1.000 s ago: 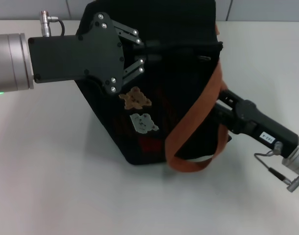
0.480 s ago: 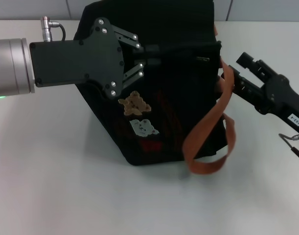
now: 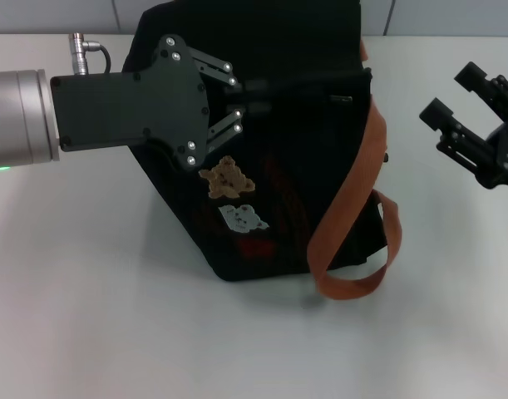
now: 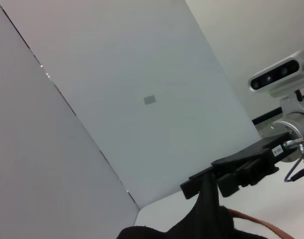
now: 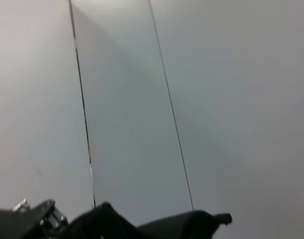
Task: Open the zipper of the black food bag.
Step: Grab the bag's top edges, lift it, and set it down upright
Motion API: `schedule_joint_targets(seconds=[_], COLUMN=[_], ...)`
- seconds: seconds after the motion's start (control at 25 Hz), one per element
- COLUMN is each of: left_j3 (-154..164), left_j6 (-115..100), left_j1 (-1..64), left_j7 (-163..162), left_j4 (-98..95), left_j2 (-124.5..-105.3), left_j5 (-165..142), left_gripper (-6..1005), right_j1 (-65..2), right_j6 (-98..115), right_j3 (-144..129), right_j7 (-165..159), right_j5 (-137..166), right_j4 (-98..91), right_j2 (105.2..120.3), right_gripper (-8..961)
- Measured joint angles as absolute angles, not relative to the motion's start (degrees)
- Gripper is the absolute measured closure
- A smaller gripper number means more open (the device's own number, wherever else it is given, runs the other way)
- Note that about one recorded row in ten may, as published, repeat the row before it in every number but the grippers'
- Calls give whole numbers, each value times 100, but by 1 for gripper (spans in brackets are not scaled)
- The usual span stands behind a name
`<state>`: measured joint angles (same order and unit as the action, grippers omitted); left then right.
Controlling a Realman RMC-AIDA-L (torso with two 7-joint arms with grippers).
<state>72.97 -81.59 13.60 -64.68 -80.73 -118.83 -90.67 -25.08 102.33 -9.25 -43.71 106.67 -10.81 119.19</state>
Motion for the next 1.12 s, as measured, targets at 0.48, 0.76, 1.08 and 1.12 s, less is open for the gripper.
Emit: schedule_joint_targets(seconds=[0.48, 0.76, 1.08, 1.12], left_j3=[7419, 7427, 7460, 7479], left_j6=[-8129, -8121, -8115, -8115], left_j1=[1409, 1402, 1413, 1420], left_j7=[-6469, -6469, -6469, -6469], left_j4=[-8037, -8008, -7994, -7989], left_j2=[-11883, -11882, -11882, -11882], left_j5=[-9020, -9015, -9015, -9015], left_gripper=[896, 895, 895, 895], right_j1=[-2923, -3191, -3445, -3472], right_j6=[9899, 9487, 9304, 9282], right_j3=[-1377, -1957, -2248, -2249], right_j7=[-4120, -4116, -4192, -4220], right_j5=[10712, 10717, 10720, 10721], right_j4=[-1332, -1331, -1325, -1330], right_j2=[11920, 11928, 11930, 11925], right_gripper=[195, 318, 644, 690])
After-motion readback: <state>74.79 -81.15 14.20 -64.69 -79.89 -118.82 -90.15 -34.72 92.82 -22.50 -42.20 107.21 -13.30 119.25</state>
